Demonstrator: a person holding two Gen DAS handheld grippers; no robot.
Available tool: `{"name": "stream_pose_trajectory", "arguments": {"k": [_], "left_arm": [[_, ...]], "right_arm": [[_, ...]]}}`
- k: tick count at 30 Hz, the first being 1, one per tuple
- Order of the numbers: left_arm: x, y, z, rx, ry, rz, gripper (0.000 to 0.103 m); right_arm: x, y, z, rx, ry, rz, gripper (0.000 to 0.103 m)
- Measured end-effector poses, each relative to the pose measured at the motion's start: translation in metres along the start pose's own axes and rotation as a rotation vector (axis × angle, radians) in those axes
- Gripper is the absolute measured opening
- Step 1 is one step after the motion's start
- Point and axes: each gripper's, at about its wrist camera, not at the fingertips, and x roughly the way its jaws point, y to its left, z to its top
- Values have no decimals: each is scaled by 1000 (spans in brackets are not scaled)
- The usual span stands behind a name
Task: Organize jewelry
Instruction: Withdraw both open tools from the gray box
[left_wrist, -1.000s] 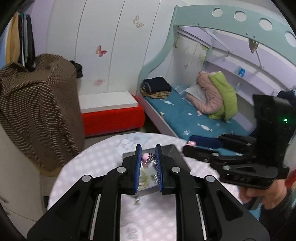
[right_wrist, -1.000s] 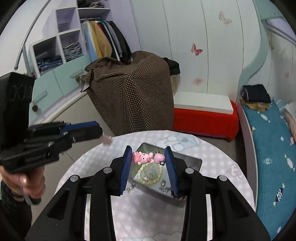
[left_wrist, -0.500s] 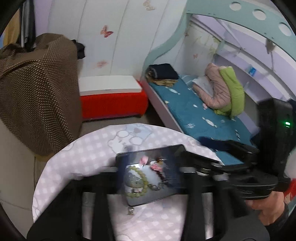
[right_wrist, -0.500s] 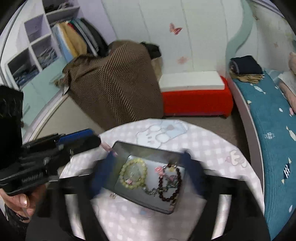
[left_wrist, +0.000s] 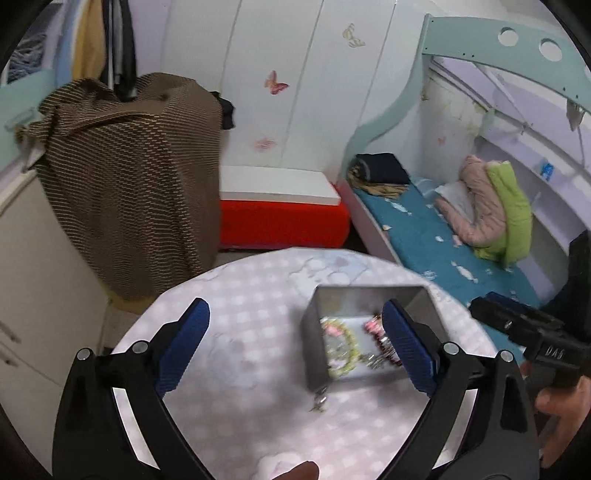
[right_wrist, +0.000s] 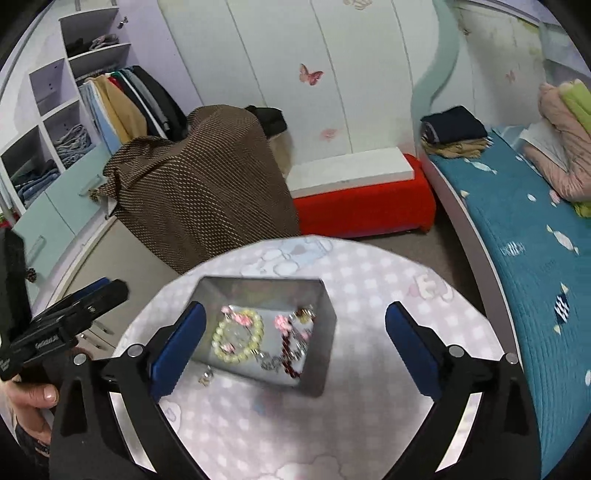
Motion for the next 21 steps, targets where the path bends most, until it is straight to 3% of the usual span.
{"name": "stream_pose_trajectory", "arguments": {"k": [8, 14, 21], "left_arm": [[-16, 4, -56, 33, 2, 124, 95], [-12, 2, -78, 54, 34, 133, 95], [5, -8, -80, 88, 52, 129, 95]], "right_arm": [[13, 2, -24, -10, 53, -59, 94], [14, 10, -25, -46, 45, -99, 94], [21, 14, -20, -61, 48, -134, 94]]}}
